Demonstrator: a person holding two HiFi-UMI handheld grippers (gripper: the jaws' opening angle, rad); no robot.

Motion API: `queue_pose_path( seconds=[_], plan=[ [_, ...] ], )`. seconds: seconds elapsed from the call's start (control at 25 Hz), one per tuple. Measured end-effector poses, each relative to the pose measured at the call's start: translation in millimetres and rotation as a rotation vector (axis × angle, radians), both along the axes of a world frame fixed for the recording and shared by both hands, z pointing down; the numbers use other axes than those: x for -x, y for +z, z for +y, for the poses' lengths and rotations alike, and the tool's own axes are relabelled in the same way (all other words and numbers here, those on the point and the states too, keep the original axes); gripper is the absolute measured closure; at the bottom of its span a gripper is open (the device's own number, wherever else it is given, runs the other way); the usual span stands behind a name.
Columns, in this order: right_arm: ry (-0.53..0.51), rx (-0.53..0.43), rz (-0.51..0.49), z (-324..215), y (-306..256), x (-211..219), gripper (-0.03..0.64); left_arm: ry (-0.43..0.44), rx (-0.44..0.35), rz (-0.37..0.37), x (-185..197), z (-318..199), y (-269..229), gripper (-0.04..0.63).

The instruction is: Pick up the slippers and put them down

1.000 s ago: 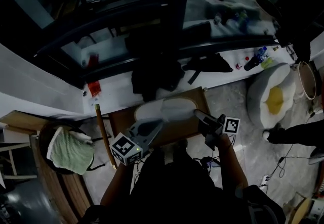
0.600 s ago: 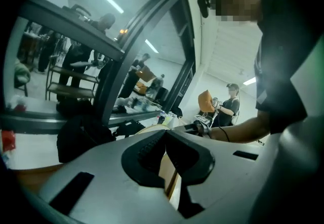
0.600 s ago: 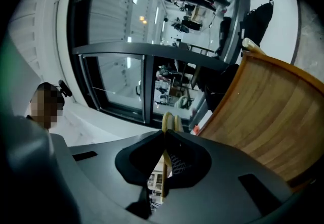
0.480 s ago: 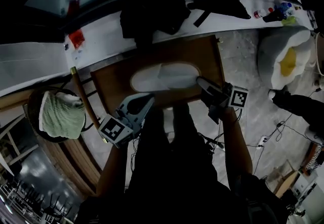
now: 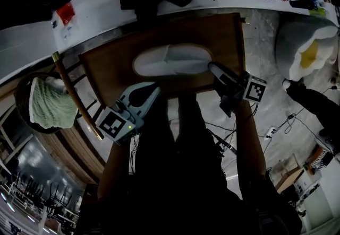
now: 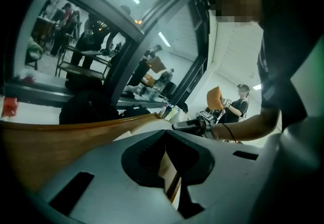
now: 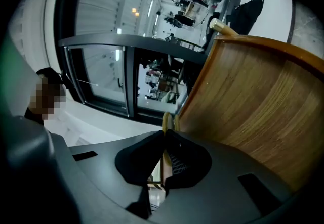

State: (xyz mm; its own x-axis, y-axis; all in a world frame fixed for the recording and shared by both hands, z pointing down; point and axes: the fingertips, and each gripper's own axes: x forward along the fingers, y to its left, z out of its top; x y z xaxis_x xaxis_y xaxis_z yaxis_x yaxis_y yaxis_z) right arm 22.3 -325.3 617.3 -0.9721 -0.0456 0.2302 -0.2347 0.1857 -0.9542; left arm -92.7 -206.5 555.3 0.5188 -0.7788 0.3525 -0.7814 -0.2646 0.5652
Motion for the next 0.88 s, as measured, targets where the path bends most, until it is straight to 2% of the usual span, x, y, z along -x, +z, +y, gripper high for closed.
queue_pose_path(
  seconds=[0.16,0.28,0.48,0.88],
  plan=[
    [0.007,-0.021,0.064,1.6,14.5,-1.5,0.580,0.021,0.017,0.016,-8.0,4.7,15.8,0.583],
    [-0.023,-0.072,0.159,3.6,31.7,-9.8,0.580,0.029,0.034,0.029,-15.0,7.3,26.8,0.583],
    [-0.053,-0.158,0.248,0.8,51.1,-13.1,0.580,0.078,0.033,-0.014,-27.8,7.5,45.1,0.583],
    [-0.246,-0.508,0.568,-1.3,71.0,-12.9,0.577,0.105,0.028,-0.013,-38.6,4.5,52.7,0.583]
  ],
)
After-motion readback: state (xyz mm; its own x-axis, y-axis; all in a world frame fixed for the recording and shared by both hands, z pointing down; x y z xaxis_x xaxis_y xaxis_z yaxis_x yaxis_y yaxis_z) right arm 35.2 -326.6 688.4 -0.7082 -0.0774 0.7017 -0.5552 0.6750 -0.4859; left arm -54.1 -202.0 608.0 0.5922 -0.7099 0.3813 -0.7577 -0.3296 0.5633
